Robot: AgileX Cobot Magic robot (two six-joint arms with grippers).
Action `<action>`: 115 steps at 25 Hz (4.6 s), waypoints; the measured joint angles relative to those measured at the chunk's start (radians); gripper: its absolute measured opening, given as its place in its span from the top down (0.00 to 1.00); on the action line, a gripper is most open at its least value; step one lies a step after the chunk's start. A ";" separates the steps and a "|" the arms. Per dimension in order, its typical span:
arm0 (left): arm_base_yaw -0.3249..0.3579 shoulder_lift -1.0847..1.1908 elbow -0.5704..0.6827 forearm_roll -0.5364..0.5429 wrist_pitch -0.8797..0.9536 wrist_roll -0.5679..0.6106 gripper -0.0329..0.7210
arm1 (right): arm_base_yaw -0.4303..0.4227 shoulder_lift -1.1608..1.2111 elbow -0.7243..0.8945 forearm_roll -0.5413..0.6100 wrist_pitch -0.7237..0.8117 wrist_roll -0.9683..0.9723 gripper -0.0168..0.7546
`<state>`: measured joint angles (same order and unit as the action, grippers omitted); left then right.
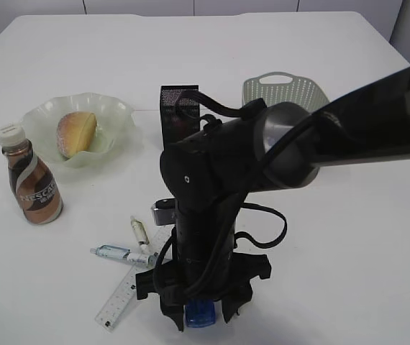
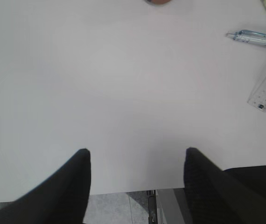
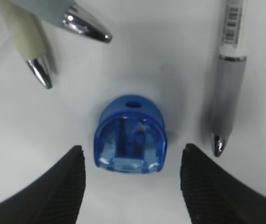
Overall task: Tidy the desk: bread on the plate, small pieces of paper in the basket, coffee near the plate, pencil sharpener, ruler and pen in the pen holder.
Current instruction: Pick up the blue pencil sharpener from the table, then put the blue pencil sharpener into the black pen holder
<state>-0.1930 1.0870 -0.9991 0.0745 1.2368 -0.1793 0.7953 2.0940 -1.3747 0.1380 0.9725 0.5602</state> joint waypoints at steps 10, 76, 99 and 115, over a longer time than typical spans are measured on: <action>0.000 0.000 0.000 0.000 0.000 0.000 0.35 | 0.000 0.000 0.000 -0.021 -0.034 0.000 0.37; 0.000 0.000 0.000 0.000 0.000 0.000 0.37 | 0.002 0.024 -0.075 -0.145 0.117 -0.106 0.60; 0.000 0.000 0.000 -0.002 0.000 0.000 0.37 | 0.083 -0.454 -0.018 -0.378 -0.348 -0.472 0.60; 0.000 0.000 0.000 -0.033 0.000 0.000 0.37 | -0.219 -0.469 0.061 -0.493 -0.879 -0.378 0.60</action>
<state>-0.1930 1.0870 -0.9991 0.0417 1.2368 -0.1793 0.5765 1.6254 -1.3134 -0.3548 0.0938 0.1819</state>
